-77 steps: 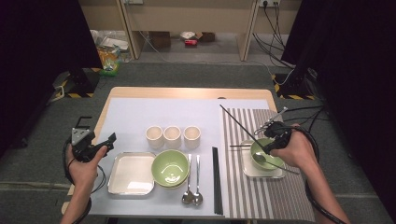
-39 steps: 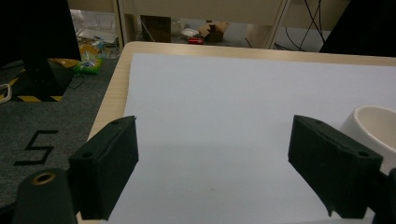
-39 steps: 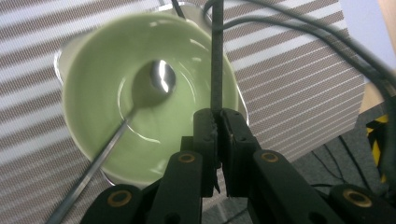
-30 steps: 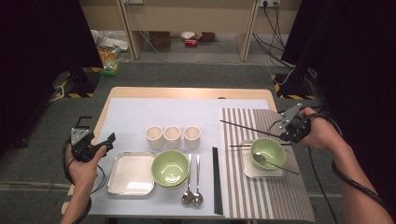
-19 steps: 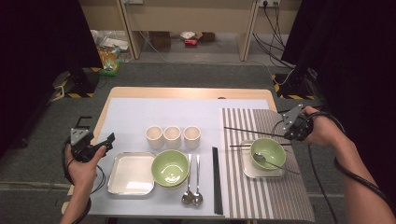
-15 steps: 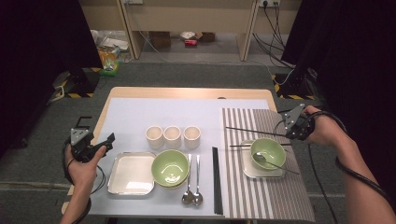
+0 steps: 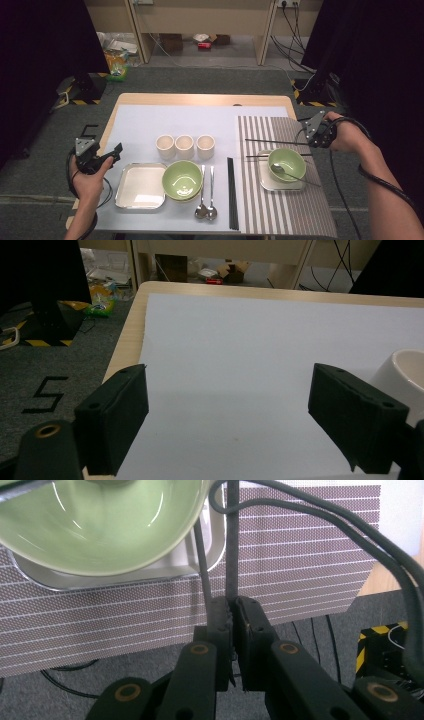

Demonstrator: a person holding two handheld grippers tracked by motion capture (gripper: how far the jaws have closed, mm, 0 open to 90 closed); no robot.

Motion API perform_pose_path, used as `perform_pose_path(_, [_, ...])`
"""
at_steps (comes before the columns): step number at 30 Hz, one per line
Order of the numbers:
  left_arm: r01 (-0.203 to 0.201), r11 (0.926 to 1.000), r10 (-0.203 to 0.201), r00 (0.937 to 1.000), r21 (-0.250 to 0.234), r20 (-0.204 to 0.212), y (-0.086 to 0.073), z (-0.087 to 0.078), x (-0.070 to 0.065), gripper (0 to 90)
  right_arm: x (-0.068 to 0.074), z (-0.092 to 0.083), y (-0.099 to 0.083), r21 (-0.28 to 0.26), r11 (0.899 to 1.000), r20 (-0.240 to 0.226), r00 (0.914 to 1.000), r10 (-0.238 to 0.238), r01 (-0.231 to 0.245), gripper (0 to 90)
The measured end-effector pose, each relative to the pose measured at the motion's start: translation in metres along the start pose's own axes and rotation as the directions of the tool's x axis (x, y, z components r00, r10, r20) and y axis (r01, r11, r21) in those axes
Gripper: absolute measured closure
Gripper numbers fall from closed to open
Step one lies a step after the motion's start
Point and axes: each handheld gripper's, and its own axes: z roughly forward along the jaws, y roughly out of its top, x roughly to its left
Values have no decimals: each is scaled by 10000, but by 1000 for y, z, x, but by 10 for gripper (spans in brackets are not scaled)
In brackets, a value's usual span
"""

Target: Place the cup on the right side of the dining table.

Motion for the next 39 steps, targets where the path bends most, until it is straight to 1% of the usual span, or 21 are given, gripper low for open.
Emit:
perform_pose_path(6, [-15, 10000, 15, 10000, 33, -57, -1, -1, 1, 155, -3, 5, -1, -32, 10000, -32, 10000, 8, -9, 859])
perform_pose_path(7, [-4, 10000, 4, 10000, 41, -67, -1, -2, 1, 155, -4, 6, -1, -33, 10000, -27, 10000, -73, 73, 859])
perform_pose_path(10, [-12, 10000, 12, 10000, 51, -94, -1, -2, 1, 156, -5, 7, -2, 16, 10000, -29, 10000, 49, -49, 859])
perform_pose_path(11, [8, 10000, -8, 10000, -11, -99, -2, -2, 2, 156, -5, 7, -2, 17, 10000, -12, 10000, 77, -77, 859])
perform_pose_path(15, [8, 10000, -8, 9999, 9, -128, -2, -3, 2, 156, -7, 8, -2, 139, 9999, -39, 10000, -62, 63, 859])
perform_pose_path(17, [-16, 10000, 17, 9999, 39, -147, -3, -3, 3, 156, -10, 9, -2, 201, 9994, -50, 9996, -283, 284, 859])
perform_pose_path(19, [1, 10000, 0, 9998, 48, -184, -3, -4, 3, 156, -10, 10, -2, 222, 9996, -58, 9998, -190, 191, 859])
perform_pose_path(20, [13, 10000, -12, 9998, 63, -191, -3, -4, 4, 156, -11, 11, -2, 210, 9993, -50, 9995, -306, 307, 859])
perform_pose_path(22, [8, 10000, -8, 9998, 18, -199, -4, -4, 4, 157, -11, 13, -2, 373, 9990, -104, 9997, -222, 226, 859])
perform_pose_path(25, [19, 10000, -18, 9997, 44, -241, -4, -4, 5, 157, -13, 16, -2, 456, 9975, -149, 9985, -525, 531, 859])
perform_pose_path(26, [9, 10000, -8, 9997, 59, -248, -4, -4, 5, 157, -13, 17, -2, 488, 9975, -175, 9986, -495, 503, 859])
perform_pose_path(28, [16, 10000, -13, 9997, 92, -254, -5, -5, 5, 157, -14, 19, -2, 590, 9962, -211, 9978, -626, 638, 859])
perform_pose_path(30, [9, 10000, -7, 9997, 95, -263, -5, -5, 5, 157, -14, 20, -2, 688, 9958, -262, 9980, -582, 599, 859])
perform_pose_path(32, [15, 9999, -12, 9996, 100, -266, -5, -4, 5, 157, -14, 21, -2, 742, 9950, -190, 9976, -658, 671, 859])
perform_pose_path(34, [10, 10000, -8, 9997, 57, -255, -6, -4, 5, 158, -15, 24, -3, 705, 9948, -301, 9970, -715, 735, 859])
perform_pose_path(35, [8, 10000, -6, 9996, 77, -276, -6, -4, 5, 157, -15, 24, -3, 788, 9942, -268, 9971, -717, 736, 859])
perform_pose_path(36, [18, 10000, -16, 9996, 87, -275, -6, -4, 5, 158, -15, 26, -3, 713, 9949, -353, 9970, -694, 718, 859])
perform_pose_path(37, [12, 10000, -10, 9996, 89, -274, -6, -4, 5, 158, -15, 27, -3, 709, 9944, -351, 9964, -765, 789, 859])
perform_pose_path(38, [-2, 9999, 5, 9996, 101, -270, -7, -4, 5, 158, -14, 27, -2, 725, 9948, -317, 9971, -691, 713, 859])
perform_pose_path(39, [-1, 9999, 4, 9996, 105, -267, -7, -4, 5, 157, -14, 29, -2, 716, 9943, -375, 9964, -762, 788, 859])
